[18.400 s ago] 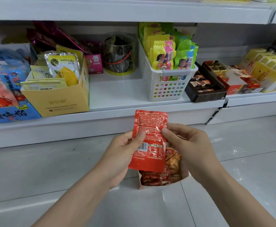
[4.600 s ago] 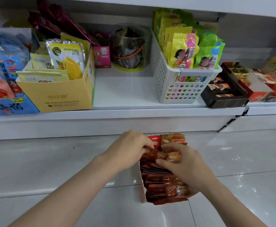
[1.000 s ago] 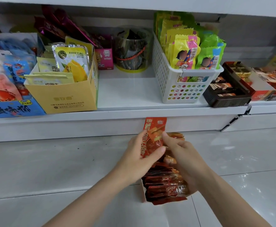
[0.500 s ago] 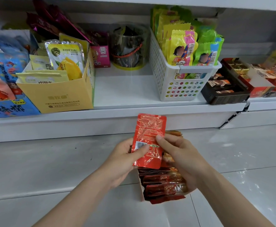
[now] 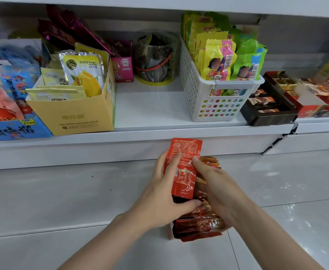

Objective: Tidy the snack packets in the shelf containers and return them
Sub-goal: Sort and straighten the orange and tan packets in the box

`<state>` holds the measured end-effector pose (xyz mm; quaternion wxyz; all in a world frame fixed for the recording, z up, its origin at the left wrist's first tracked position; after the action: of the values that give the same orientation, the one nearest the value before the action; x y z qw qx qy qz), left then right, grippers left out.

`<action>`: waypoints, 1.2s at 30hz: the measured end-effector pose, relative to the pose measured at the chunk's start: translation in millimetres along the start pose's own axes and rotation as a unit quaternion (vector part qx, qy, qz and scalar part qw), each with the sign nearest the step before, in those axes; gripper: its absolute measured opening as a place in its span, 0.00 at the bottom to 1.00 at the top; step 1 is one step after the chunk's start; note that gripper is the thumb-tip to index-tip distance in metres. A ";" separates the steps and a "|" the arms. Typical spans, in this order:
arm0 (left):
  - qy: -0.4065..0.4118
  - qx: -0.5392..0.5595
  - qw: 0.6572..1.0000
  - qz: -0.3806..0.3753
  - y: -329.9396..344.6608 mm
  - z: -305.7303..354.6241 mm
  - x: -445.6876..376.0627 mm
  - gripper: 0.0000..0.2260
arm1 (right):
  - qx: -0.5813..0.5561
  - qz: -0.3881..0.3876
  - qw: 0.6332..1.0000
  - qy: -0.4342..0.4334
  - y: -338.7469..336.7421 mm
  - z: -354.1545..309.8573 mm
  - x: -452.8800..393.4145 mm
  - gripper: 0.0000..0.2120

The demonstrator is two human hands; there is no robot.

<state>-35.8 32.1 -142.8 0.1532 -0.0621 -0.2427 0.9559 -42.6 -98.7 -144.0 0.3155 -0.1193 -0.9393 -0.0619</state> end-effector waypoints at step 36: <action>0.029 -0.361 0.918 -0.159 -0.9 9.4 -59.4 0.06 | 0.365 0.068 0.868 -0.330 -13.9 -21.3 9.3 0.11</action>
<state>18.7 9.5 -131.5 0.2772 -0.1019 -0.5737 0.7640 -41.1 -114.4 -122.0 0.0117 -0.0723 -0.9339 0.3500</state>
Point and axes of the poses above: each hand's wrist, its own x-axis away from the middle knuckle, its own y-axis out of the palm, z = x × y, the point moved 7 cm from there along -x, towards the middle knuckle, and after that the axes turned 9 degrees about z, right-handed, at the moved point
